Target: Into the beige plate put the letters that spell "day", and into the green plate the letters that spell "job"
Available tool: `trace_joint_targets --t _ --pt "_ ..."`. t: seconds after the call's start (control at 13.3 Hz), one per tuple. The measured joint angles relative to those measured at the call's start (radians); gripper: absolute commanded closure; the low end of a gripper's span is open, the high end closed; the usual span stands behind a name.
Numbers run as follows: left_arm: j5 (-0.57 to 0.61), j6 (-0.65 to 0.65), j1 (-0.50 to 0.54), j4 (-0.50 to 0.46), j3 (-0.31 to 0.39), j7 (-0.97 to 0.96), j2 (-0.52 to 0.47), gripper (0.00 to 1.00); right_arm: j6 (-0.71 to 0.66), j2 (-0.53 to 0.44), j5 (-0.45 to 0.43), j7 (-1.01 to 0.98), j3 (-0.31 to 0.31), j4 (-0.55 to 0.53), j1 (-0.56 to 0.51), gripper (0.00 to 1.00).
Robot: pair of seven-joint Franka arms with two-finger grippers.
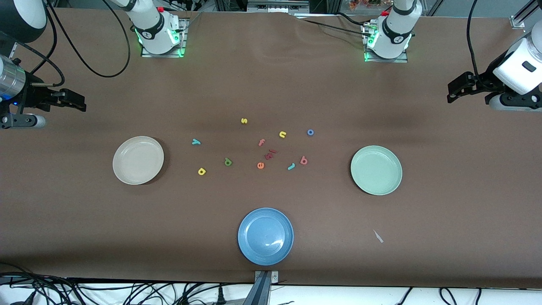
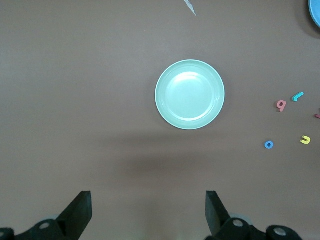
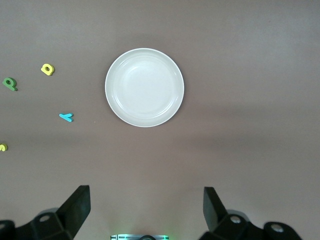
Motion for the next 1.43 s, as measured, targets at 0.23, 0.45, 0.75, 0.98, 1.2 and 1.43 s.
trace_joint_targets --t 0.23,0.45,0.75,0.98,1.2,1.43 --pt "0.000 0.000 0.000 0.000 -0.001 0.000 0.000 0.00 0.000 0.000 0.000 0.000 0.000 0.000 0.002 0.00" --pt "0.000 -0.003 -0.001 0.000 -0.002 0.000 0.000 0.00 0.000 0.000 0.000 0.000 0.000 0.000 0.004 0.00" --pt "0.000 -0.003 -0.001 0.000 -0.002 0.000 0.000 0.00 0.000 0.000 0.000 0.000 0.000 0.000 0.010 0.00" --pt "0.000 -0.004 -0.002 0.000 -0.003 0.000 0.000 0.00 0.000 0.000 0.000 0.000 0.006 0.000 0.014 0.00" --pt "0.000 -0.004 -0.004 0.000 -0.003 0.000 0.000 0.00 0.000 0.000 0.000 0.000 0.009 0.000 0.017 0.00" --pt "0.000 -0.004 -0.006 0.000 -0.002 0.000 0.008 0.00 0.000 0.000 0.000 0.000 0.009 0.000 0.017 0.00"
